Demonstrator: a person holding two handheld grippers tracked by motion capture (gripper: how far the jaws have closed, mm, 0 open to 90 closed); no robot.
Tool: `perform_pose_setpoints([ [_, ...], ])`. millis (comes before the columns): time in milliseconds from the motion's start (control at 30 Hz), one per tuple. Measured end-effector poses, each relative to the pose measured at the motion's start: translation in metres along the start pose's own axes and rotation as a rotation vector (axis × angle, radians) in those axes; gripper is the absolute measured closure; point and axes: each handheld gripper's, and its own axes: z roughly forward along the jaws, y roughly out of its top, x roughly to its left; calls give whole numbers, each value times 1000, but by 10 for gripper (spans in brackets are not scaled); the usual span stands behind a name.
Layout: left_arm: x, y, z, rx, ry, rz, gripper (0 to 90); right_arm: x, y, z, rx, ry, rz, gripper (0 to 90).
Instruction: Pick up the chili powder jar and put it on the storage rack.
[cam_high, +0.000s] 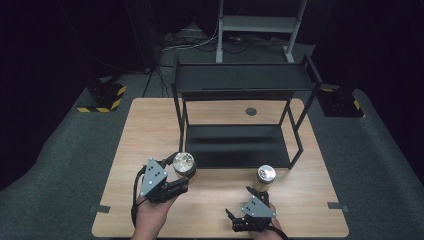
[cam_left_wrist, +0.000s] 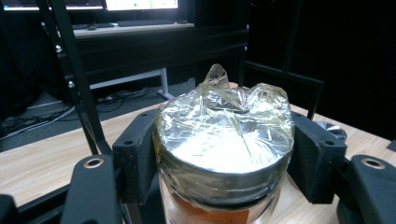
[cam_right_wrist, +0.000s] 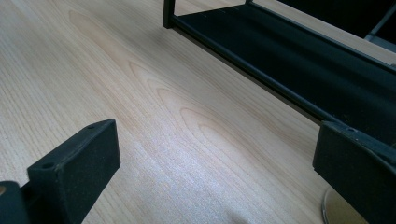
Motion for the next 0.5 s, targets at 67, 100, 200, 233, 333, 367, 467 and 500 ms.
perform_pose_setpoints([
  [67, 0, 3, 3, -3, -2, 3, 337, 0, 0, 0, 0, 0, 0, 0],
  [100, 0, 5, 5, -7, -3, 2, 337, 0, 0, 0, 0, 0, 0, 0],
  [200, 1, 9, 8, -14, -5, 2, 337, 0, 0, 0, 0, 1, -1, 0],
  [233, 1, 12, 10, -16, -7, 4, 337, 0, 0, 0, 0, 0, -1, 0],
  [333, 1, 18, 14, -22, -9, 9, 337, 0, 0, 0, 0, 2, 0, 0],
  [367, 1, 20, 16, -27, -11, 7, 337, 0, 0, 0, 0, 2, 2, 0],
  [467, 2, 25, 21, -30, -16, 5, 338, 0, 0, 0, -1, 3, 3, 0],
  [500, 1, 27, 23, -32, -16, 5, 337, -1, 0, 0, -1, 3, 4, 0],
])
